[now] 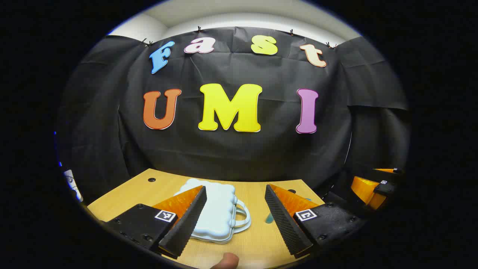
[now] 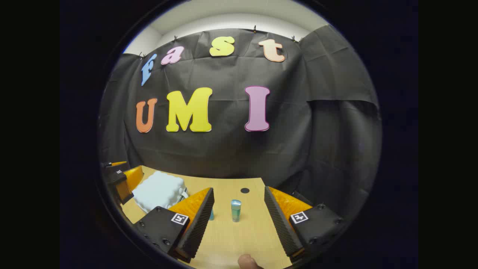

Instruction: First open the suitcase, pack the skin care products into it, and then close the suitcase.

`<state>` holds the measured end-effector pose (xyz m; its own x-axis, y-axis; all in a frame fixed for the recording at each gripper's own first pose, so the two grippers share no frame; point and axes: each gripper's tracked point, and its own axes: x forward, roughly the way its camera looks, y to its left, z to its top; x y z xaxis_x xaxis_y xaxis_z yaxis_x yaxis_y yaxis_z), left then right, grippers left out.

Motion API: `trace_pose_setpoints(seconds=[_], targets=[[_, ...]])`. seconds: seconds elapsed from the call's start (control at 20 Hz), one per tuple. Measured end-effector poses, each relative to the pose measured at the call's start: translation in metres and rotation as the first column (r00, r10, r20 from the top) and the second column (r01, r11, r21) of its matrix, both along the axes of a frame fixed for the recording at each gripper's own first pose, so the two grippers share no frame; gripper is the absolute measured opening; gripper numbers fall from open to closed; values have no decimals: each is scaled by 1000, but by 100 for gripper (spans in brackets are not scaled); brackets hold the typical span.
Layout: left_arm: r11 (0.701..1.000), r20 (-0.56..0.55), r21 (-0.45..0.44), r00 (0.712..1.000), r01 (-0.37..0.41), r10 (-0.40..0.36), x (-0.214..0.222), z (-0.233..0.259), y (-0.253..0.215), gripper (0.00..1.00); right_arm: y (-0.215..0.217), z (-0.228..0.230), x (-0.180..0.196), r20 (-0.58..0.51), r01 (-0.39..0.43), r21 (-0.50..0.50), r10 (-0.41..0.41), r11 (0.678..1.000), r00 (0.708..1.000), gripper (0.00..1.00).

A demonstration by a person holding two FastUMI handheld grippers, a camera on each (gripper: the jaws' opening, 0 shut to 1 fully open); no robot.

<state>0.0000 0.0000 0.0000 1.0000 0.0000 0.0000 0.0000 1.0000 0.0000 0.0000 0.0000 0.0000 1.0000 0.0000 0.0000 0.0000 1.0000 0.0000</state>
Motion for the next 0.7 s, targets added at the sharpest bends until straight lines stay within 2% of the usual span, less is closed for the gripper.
trace_pose_setpoints(seconds=[0.3,0.7], targets=[[1000,40,7,999,4,-5,6,21,-5,100,6,17,7,37,-19,-6,19,1000,999,80],[1000,38,13,999,10,-10,0,24,-10,100,12,26,5,63,-41,-17,42,999,997,80]])
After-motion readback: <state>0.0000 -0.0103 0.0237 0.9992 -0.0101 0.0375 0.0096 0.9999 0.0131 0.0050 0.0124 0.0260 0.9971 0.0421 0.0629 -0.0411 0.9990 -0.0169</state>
